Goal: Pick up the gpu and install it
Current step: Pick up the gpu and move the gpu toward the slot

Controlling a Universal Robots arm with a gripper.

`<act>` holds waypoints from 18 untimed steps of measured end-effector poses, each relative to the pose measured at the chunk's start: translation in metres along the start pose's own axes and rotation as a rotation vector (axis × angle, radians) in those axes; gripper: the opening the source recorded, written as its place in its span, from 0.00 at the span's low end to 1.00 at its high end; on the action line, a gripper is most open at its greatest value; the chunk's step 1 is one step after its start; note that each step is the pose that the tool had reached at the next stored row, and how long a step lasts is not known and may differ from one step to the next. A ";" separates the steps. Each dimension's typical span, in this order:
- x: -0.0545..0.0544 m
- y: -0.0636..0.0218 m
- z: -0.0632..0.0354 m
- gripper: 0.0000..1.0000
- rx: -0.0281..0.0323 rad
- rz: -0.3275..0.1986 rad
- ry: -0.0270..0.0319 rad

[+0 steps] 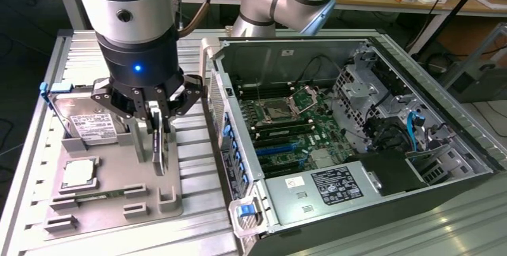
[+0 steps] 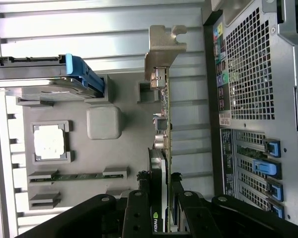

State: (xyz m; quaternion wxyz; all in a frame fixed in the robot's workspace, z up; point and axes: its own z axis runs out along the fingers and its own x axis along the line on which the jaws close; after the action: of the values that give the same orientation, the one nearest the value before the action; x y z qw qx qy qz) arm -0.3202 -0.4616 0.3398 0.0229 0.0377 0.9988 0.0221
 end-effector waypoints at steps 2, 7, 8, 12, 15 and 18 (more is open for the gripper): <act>0.000 0.0001 -0.0010 0.27 0.0000 0.000 0.0000; 0.000 0.0002 -0.0034 0.27 0.0000 0.000 0.0000; 0.000 0.0002 -0.0038 0.27 0.0000 0.000 0.0000; 0.000 0.0003 -0.0057 0.27 0.0000 0.000 0.0000; 0.000 0.0004 -0.0073 0.27 0.0001 0.000 0.0001; 0.000 0.0004 -0.0090 0.27 0.0000 0.000 0.0000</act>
State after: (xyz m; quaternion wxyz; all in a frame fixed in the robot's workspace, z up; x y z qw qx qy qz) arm -0.3202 -0.4616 0.3488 0.0229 0.0377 0.9988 0.0221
